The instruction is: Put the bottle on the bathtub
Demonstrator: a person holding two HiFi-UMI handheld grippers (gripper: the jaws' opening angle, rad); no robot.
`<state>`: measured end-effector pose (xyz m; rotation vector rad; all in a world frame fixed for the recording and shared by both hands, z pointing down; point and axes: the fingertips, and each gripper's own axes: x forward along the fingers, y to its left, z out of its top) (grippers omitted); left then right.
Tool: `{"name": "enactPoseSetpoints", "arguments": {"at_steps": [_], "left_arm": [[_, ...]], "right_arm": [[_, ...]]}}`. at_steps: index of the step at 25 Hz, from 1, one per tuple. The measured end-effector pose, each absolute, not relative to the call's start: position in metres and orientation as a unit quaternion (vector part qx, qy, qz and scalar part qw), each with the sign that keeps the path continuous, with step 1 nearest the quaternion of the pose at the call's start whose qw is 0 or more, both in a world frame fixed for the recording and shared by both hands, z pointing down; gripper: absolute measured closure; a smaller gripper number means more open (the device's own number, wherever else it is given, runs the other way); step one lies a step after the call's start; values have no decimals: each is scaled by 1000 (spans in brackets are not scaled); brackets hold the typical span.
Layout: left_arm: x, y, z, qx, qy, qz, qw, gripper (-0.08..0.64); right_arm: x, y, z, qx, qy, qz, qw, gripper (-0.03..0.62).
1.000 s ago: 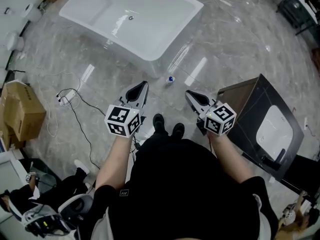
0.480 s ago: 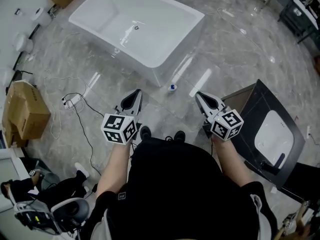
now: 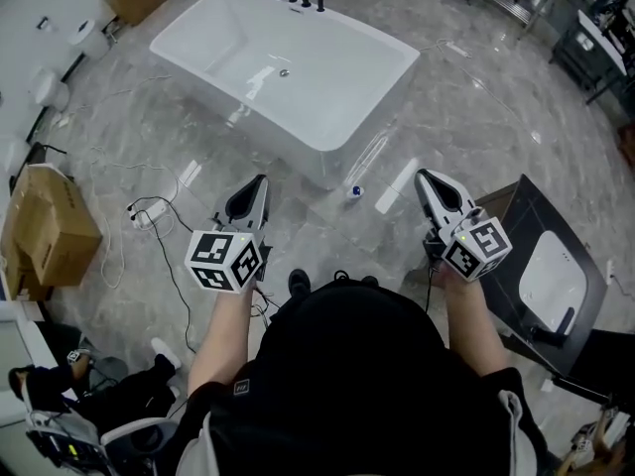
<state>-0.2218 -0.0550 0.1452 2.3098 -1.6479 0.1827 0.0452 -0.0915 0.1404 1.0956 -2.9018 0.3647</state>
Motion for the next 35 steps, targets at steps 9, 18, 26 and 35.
{"name": "enactPoseSetpoints", "arguments": {"at_steps": [9,18,26,35], "left_arm": [[-266,-79,98,816,-567,62,88,543],[-251,-113,100,825,-553,69,93,543],[-243,-117,105,825,-552,76,93,543],[-237,-112,109,824,-553,87,89,543]], "right_arm": [[-4,-99,89,366,-927,66,-41,565],[-15,-104,85,360,-932,37,-19,565],[6,-109,105,375,-924,68,-17,565],[12,-110,109,374,-925,70,-14,565]]}}
